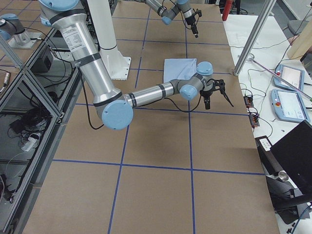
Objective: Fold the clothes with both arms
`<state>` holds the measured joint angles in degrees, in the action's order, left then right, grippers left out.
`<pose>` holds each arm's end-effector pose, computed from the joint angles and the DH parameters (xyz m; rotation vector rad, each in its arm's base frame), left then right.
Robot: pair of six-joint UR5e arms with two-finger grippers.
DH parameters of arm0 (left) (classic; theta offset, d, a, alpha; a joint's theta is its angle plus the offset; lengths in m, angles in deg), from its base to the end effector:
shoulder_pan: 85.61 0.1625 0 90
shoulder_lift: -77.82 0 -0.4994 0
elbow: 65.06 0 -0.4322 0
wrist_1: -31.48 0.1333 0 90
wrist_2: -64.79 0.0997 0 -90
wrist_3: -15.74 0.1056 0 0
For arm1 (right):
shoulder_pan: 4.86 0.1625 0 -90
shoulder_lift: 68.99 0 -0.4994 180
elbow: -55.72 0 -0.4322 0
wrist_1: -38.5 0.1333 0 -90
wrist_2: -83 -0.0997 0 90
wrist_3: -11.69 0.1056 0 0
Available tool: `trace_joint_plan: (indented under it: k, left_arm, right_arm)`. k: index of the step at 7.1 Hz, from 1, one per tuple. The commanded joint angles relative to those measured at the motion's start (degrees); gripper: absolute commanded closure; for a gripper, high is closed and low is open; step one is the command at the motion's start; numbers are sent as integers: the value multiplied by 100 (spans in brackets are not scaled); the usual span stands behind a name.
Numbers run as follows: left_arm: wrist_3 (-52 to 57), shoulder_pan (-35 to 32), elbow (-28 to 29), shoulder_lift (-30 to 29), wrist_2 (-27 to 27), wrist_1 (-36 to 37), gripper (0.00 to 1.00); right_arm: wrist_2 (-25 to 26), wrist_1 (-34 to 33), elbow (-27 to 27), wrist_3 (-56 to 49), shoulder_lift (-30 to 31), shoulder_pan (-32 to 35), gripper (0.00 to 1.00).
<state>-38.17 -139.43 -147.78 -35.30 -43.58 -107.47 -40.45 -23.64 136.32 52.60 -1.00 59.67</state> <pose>0.3591 -0.6604 0.4563 0.5890 0.9937 -0.0930 -0.2513 -0.7021 0.5335 0.2674 -0.8418 0.0456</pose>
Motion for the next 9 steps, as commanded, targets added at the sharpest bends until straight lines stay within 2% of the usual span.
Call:
trace_joint_plan:
  k: [1,3,4,5,6,7,8,9]
  left_arm:
    - [2077,-1048,-131,849,-1069,122,0]
    - [4245,-2320,-192,958,-1878,1591,0]
    - [5432,-3014,-201,950,-2073,2522,0]
    - [6062,-3360,-219,949,-2327,3488,0]
    - [6433,-3712,-393,958,-2356,4255,0]
    - [6472,-3715,-716,1245,-2295,4880,0]
    - [6420,-3698,-1024,1709,-2294,4843,0]
    - [6437,-3689,-1062,1914,-2303,4799,0]
  right_arm:
    - [-809,-471,139,-2027,1054,1049,0]
    - [-1442,-773,290,-3329,1934,1867,0]
    - [-1506,-782,290,-3413,2112,2132,0]
    - [-1489,-1113,281,-3423,2096,2108,0]
    - [-1454,-1516,403,-3492,2078,2073,0]
    - [-1384,-1895,552,-3737,2052,2073,0]
    - [-1140,-2412,815,-4131,1991,2099,0]
    - [-867,-3070,1174,-4587,1964,2169,0]
